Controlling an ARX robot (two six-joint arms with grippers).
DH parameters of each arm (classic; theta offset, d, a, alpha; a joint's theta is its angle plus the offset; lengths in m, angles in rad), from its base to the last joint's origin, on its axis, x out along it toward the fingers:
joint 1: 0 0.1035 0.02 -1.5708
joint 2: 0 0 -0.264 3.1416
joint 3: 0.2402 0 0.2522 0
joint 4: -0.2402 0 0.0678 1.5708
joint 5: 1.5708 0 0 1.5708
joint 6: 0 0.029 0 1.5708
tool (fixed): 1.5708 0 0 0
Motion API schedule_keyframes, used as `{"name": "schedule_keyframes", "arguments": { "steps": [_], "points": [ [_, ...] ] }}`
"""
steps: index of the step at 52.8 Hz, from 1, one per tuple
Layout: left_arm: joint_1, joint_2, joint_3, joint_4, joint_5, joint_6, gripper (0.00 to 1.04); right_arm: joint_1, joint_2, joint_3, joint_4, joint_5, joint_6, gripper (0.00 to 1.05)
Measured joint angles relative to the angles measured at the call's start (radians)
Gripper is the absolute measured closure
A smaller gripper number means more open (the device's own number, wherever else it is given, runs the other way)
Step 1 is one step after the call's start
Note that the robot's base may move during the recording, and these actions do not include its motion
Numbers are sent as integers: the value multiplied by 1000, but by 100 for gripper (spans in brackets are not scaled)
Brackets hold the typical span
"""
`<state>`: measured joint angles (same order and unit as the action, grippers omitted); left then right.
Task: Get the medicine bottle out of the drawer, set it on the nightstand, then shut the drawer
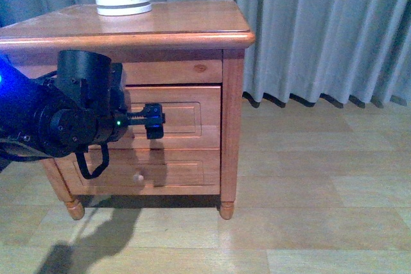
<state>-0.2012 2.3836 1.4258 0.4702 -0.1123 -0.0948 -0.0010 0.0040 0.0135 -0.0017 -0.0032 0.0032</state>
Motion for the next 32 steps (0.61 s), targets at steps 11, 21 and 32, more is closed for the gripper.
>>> {"name": "schedule_keyframes", "arguments": {
  "steps": [11, 21, 32],
  "points": [
    [0, 22, 36, 1, 1, 18, 7, 0, 0, 0, 0, 0, 0, 7],
    [-1, 54, 55, 1, 0, 31, 7, 0, 0, 0, 0, 0, 0, 7],
    [-5, 69, 62, 17, -21, 52, 47, 0, 0, 0, 0, 0, 0, 7]
  ]
}}
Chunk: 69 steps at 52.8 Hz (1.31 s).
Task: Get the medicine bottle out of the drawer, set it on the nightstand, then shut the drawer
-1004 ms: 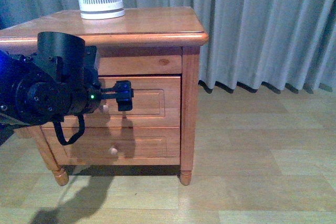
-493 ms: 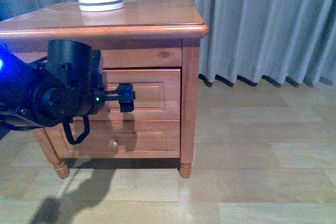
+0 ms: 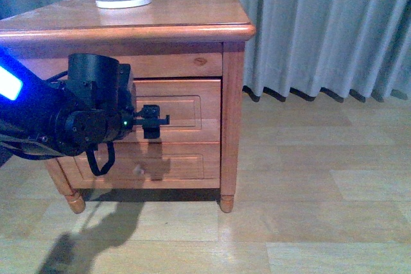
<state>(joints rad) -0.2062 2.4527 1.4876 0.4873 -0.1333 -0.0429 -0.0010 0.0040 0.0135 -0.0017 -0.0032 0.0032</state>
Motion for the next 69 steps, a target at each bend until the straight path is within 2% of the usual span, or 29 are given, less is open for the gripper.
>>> {"name": "schedule_keyframes", "arguments": {
  "steps": [9, 16, 26, 42, 53, 61, 64, 69],
  "points": [
    [11, -5, -26, 34, 2, 30, 78, 0, 0, 0, 0, 0, 0, 7],
    [17, -26, -68, 63, 10, 48, 80, 0, 0, 0, 0, 0, 0, 7],
    [20, -89, -204, 126, 22, 60, 80, 0, 0, 0, 0, 0, 0, 7],
    [-4, -280, -628, 327, 28, 30, 80, 0, 0, 0, 0, 0, 0, 7],
    [-53, -401, -946, 471, -17, -59, 80, 0, 0, 0, 0, 0, 0, 7],
    [-112, -440, -1055, 518, -60, -138, 79, 0, 0, 0, 0, 0, 0, 7],
    [-145, -447, -1080, 528, -93, -173, 66, 0, 0, 0, 0, 0, 0, 7],
    [-183, -449, -1123, 510, -83, -208, 48, 0, 0, 0, 0, 0, 0, 7]
  ]
}}
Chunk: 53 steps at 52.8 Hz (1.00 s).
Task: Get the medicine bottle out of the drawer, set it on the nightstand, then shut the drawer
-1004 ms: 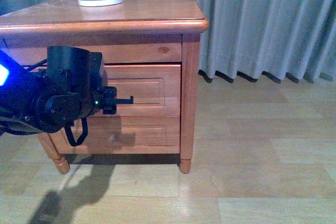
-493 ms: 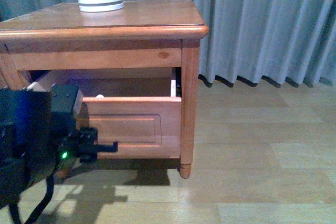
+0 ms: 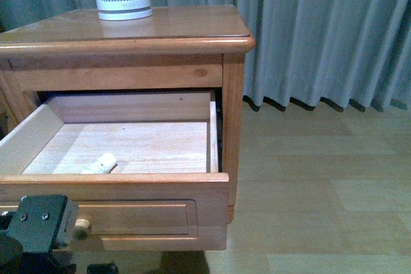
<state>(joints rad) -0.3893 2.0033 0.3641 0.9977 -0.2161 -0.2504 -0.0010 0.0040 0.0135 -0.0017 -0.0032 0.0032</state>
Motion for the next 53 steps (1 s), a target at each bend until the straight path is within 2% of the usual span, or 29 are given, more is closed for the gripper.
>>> {"name": "schedule_keyframes", "arguments": {
  "steps": [7, 15, 16, 24, 29, 32, 33, 35, 41, 48, 53],
  "points": [
    [22, -53, -8, -59, 1, -6, 29, 0, 0, 0, 0, 0, 0, 7],
    [103, -236, -39, -200, 40, -1, 5, 0, 0, 0, 0, 0, 0, 7],
    [109, -255, -42, -214, 47, 0, 5, 0, 0, 0, 0, 0, 0, 7],
    [161, -801, -20, -642, 169, 32, 7, 0, 0, 0, 0, 0, 0, 7],
    [161, -1032, 22, -797, 215, 34, 7, 0, 0, 0, 0, 0, 0, 7],
    [112, -1217, 0, -719, 39, 118, 19, 0, 0, 0, 0, 0, 0, 7],
    [91, -1291, -4, -735, -25, 149, 24, 0, 0, 0, 0, 0, 0, 7],
    [80, -1365, -10, -772, -66, 168, 29, 0, 0, 0, 0, 0, 0, 7],
    [114, -1543, -76, -801, -52, 215, 50, 0, 0, 0, 0, 0, 0, 7],
    [201, -1621, -183, -802, 38, 235, 86, 0, 0, 0, 0, 5, 0, 7],
    [231, -1652, -207, -803, 69, 237, 102, 0, 0, 0, 0, 6, 0, 7]
  ]
}}
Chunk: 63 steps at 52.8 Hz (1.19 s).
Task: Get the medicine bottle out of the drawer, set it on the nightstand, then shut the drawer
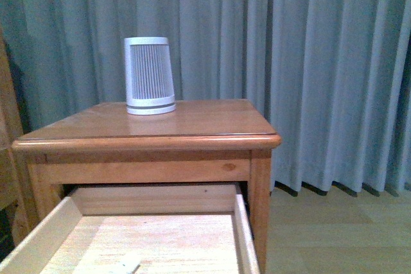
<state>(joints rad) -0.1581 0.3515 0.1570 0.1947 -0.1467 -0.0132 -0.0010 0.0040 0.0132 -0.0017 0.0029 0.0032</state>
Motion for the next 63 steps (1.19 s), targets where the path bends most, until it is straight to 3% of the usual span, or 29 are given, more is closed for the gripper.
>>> {"name": "schedule_keyframes", "arguments": {
  "steps": [4, 8, 26, 32, 35, 42, 56, 63],
  "points": [
    [26, -27, -22, -4, 21, 2, 102, 0, 0, 0, 0, -1, 0, 7],
    [113, -58, -41, -16, 132, 3, 102, 0, 0, 0, 0, -3, 0, 7],
    [153, -145, -96, -47, 142, 3, 102, 0, 0, 0, 0, -10, 0, 7],
    [156, -228, -101, -145, 144, 4, 102, -47, 171, 89, -92, -265, 98, 7],
    [154, -288, -110, -191, 146, 4, 102, -25, 351, 182, -29, -302, 131, 7],
    [155, -341, -140, -194, 145, 4, 102, 40, 713, 460, 136, -215, 136, 7],
    [155, -345, -147, -196, 146, 4, 102, 161, 1386, 885, 213, 2, 92, 7],
    [155, -345, -147, -196, 146, 4, 82, 205, 1660, 1012, 158, 86, 97, 7]
  ]
}}
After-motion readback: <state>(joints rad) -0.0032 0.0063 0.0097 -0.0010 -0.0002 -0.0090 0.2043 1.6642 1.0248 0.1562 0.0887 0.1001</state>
